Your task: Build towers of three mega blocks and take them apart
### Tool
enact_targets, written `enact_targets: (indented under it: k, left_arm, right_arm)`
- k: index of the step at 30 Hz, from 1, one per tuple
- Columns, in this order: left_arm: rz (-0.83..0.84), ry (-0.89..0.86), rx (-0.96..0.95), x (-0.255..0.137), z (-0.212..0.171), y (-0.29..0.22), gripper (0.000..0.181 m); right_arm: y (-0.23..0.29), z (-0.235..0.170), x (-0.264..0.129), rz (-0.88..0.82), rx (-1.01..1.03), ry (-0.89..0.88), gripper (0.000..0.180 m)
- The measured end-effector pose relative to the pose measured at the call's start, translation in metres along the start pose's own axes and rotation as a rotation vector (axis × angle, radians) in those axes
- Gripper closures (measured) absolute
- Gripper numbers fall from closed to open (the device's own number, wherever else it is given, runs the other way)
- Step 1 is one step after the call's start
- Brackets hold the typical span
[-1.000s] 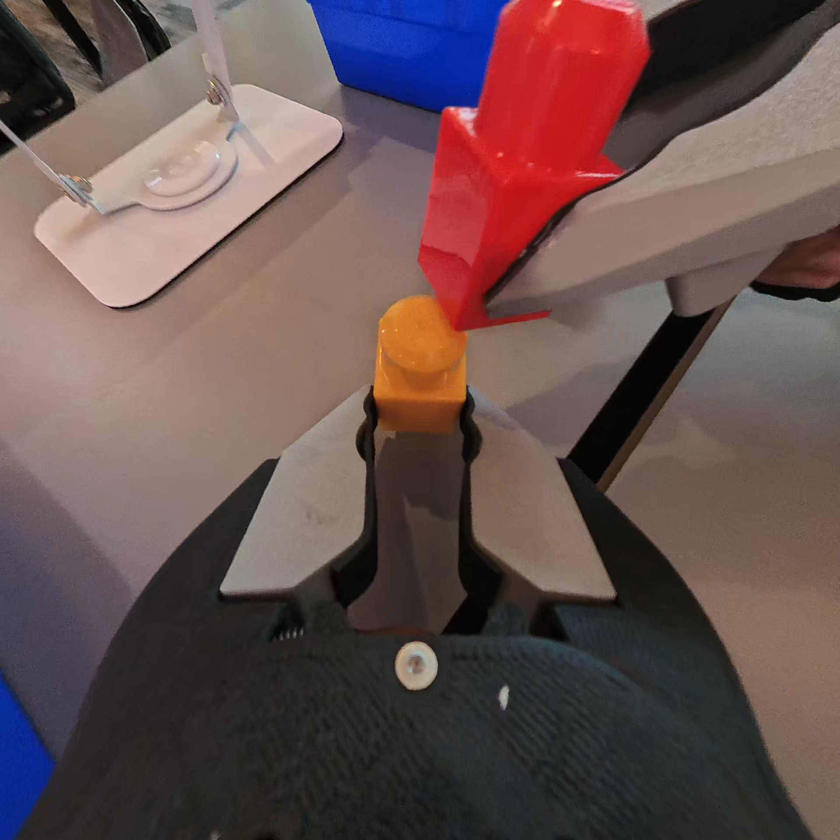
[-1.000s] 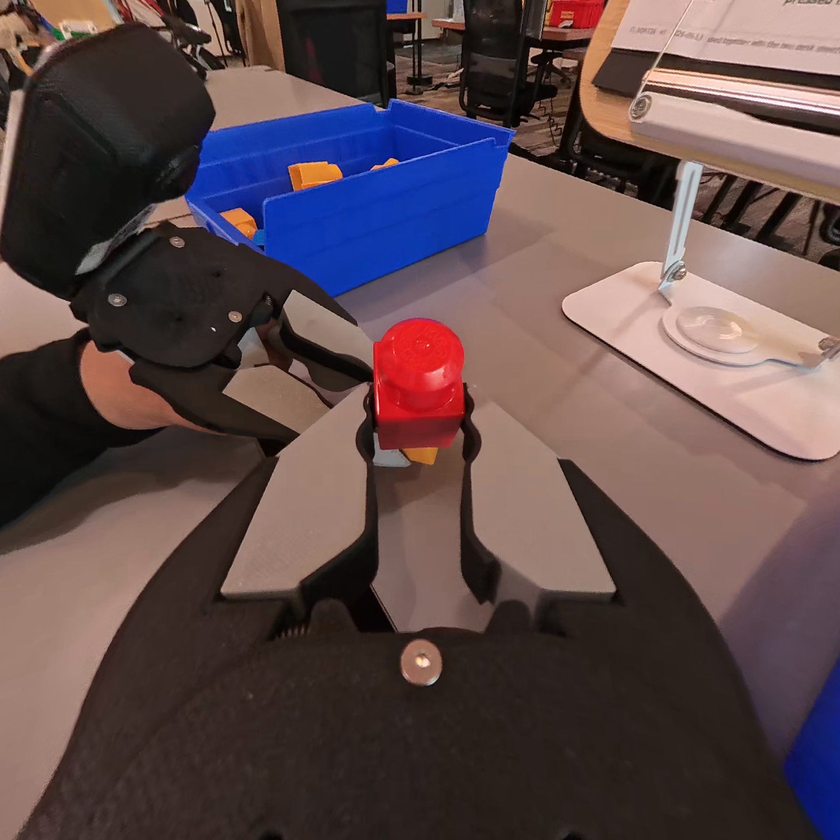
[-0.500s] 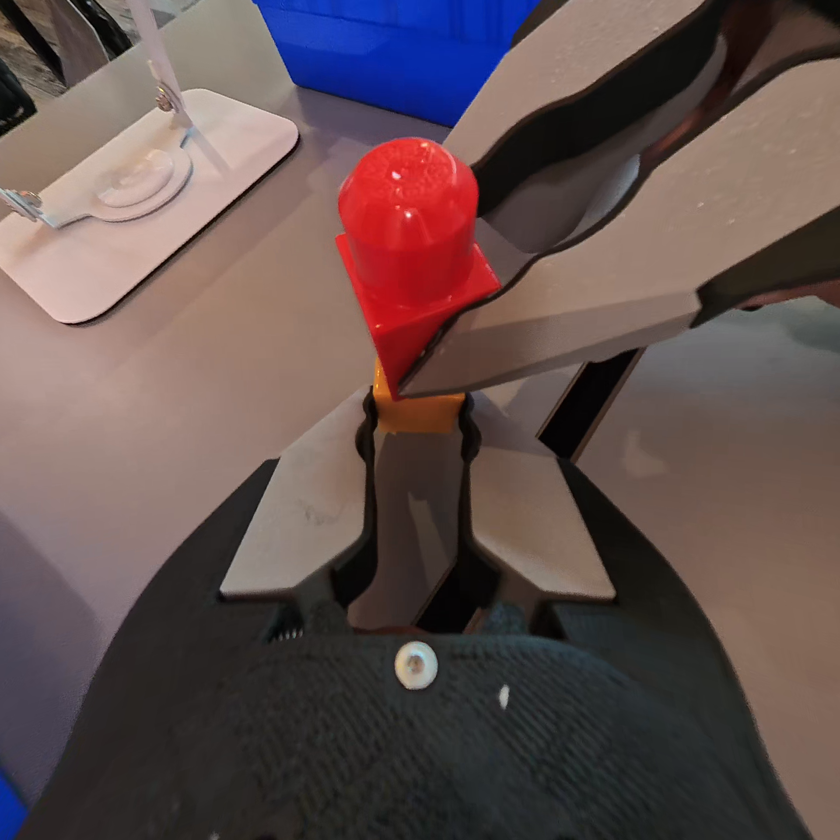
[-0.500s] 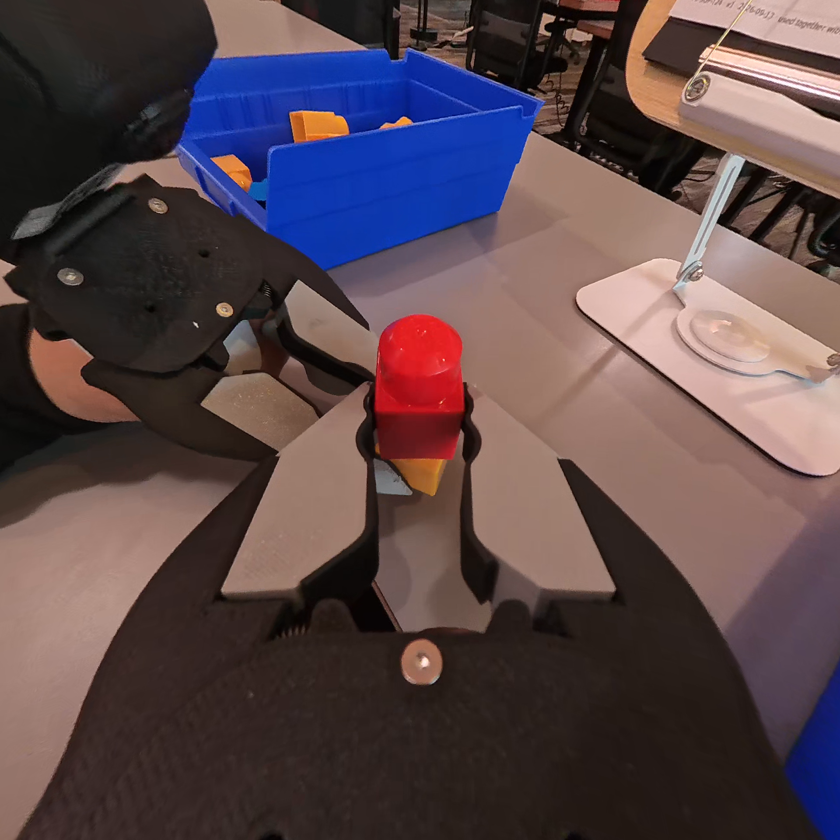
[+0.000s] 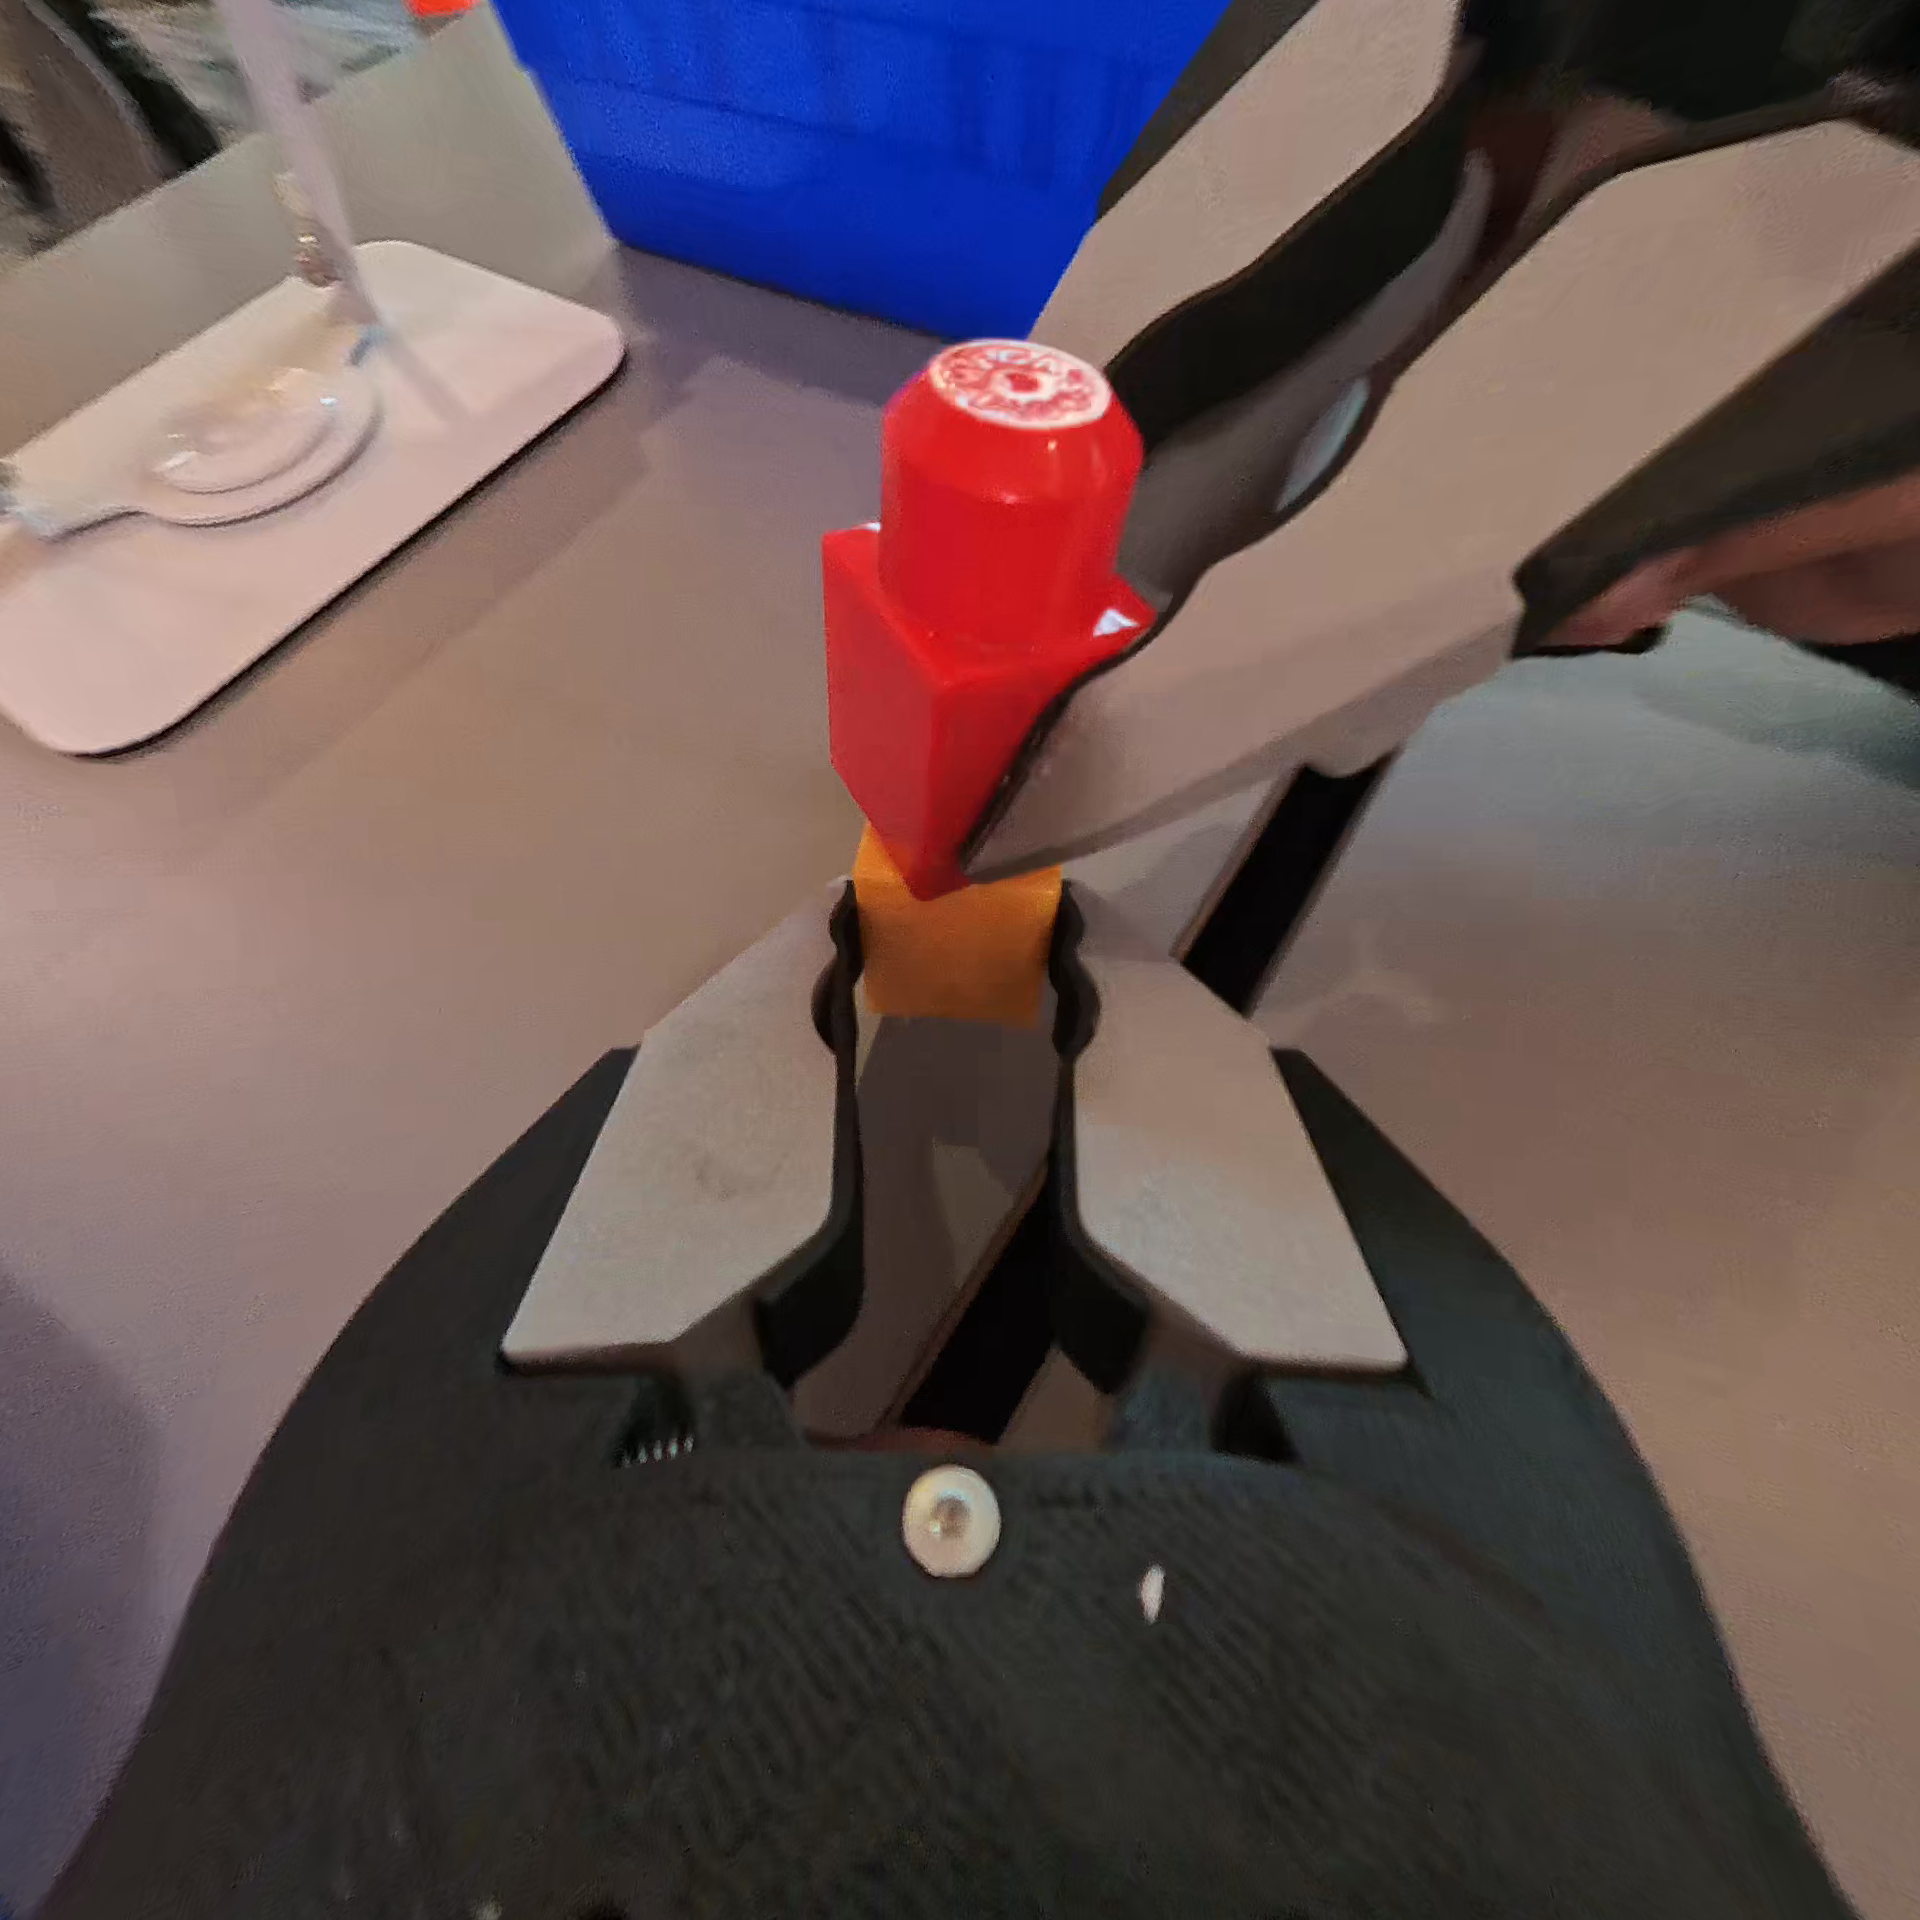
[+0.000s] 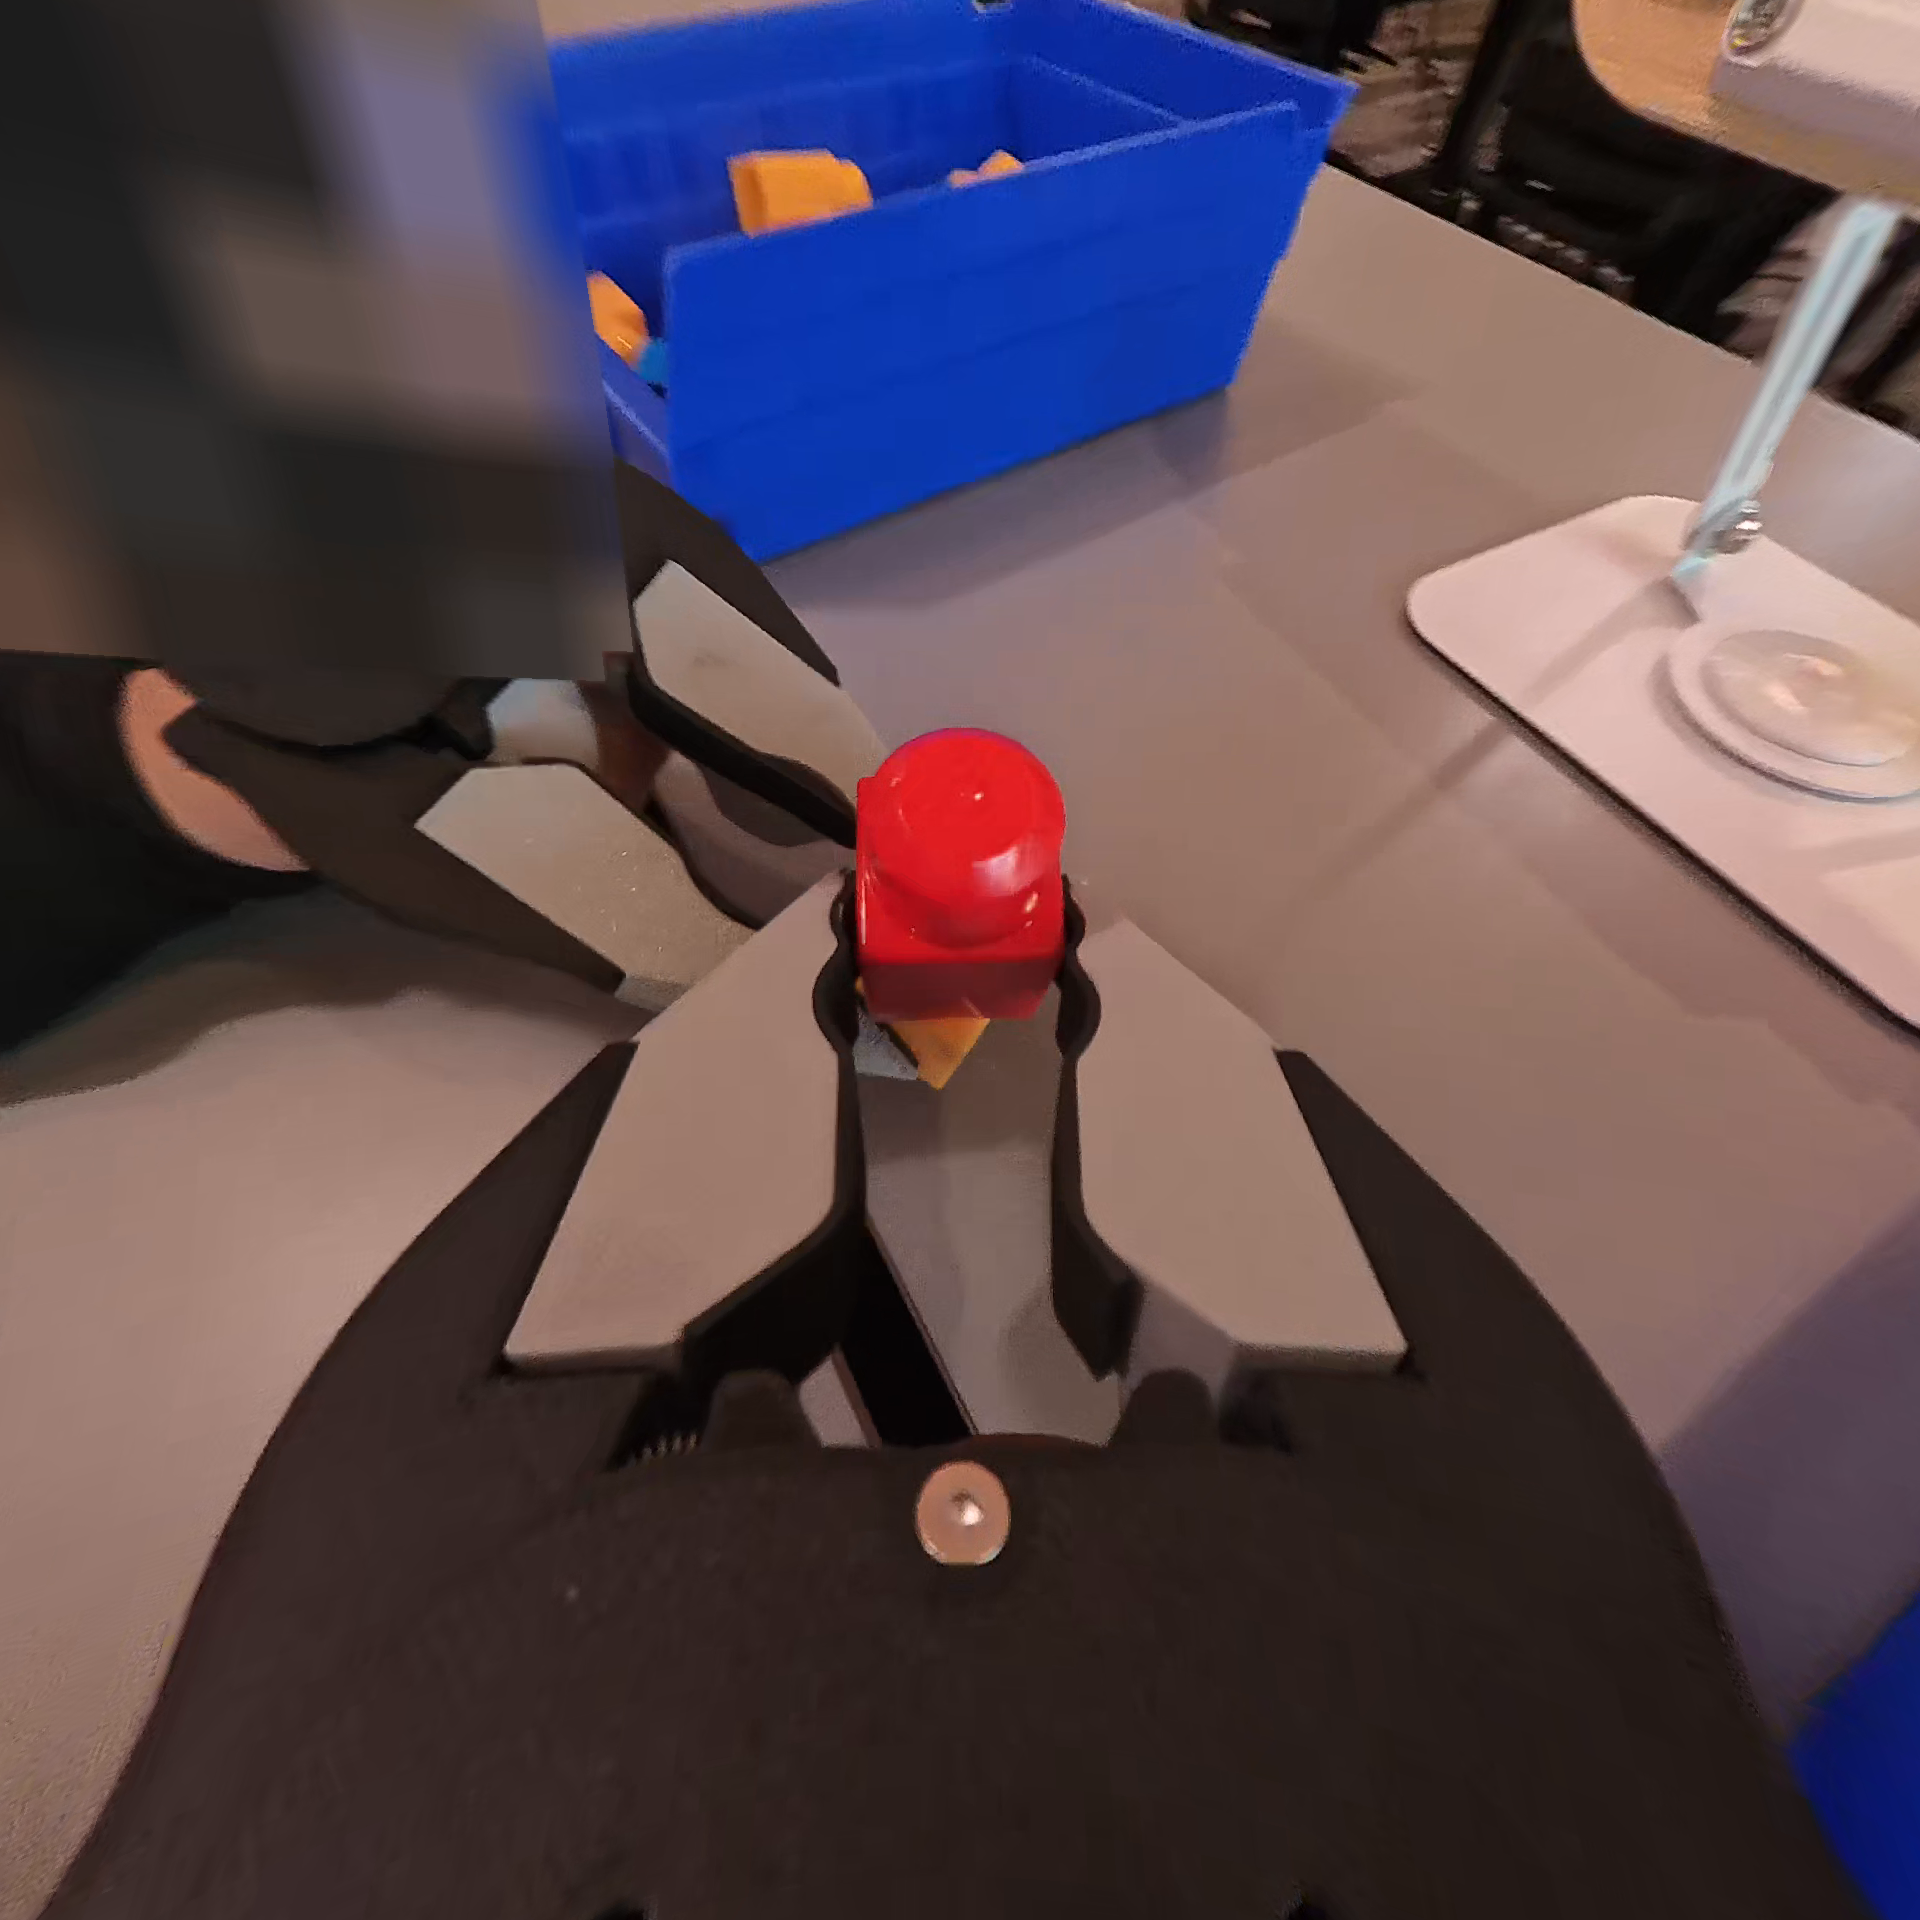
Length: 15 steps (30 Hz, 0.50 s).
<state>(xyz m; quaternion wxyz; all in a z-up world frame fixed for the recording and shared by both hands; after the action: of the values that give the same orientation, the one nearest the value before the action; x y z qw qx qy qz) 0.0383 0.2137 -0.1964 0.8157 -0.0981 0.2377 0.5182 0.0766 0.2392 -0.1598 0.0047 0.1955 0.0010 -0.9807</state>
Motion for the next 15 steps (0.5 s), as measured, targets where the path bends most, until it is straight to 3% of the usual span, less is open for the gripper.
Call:
enact_targets:
  k: [4, 9, 15]
  left_arm:
    - [0.101, 0.016, 0.020, 0.002, 0.000, 0.004, 0.147]
    - [0.161, 0.052, 0.055, 0.003, -0.003, 0.005, 0.148]
    - [-0.114, -0.059, -0.085, -0.010, 0.004, -0.010, 0.148]
  right_arm:
    - [-0.002, 0.000, 0.005, -0.103, -0.001, 0.011, 0.146]
    - [-0.004, -0.005, 0.008, -0.089, 0.080, 0.018, 0.146]
    - [0.009, 0.006, -0.003, 0.079, 0.050, -0.053, 0.147]
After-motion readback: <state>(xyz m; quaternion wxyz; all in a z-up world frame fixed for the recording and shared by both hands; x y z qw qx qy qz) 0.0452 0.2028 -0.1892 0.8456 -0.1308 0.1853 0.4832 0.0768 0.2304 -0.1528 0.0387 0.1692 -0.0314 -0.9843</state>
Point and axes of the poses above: each gripper's, where its closed fingertips meet, x out along the fingers, z out of its top, y = z × x across the jaws, the point moved 4 cm from there along -x, back along the fingers, and after that the axes turned 3 degrees about -y, right-handed, at the moved point
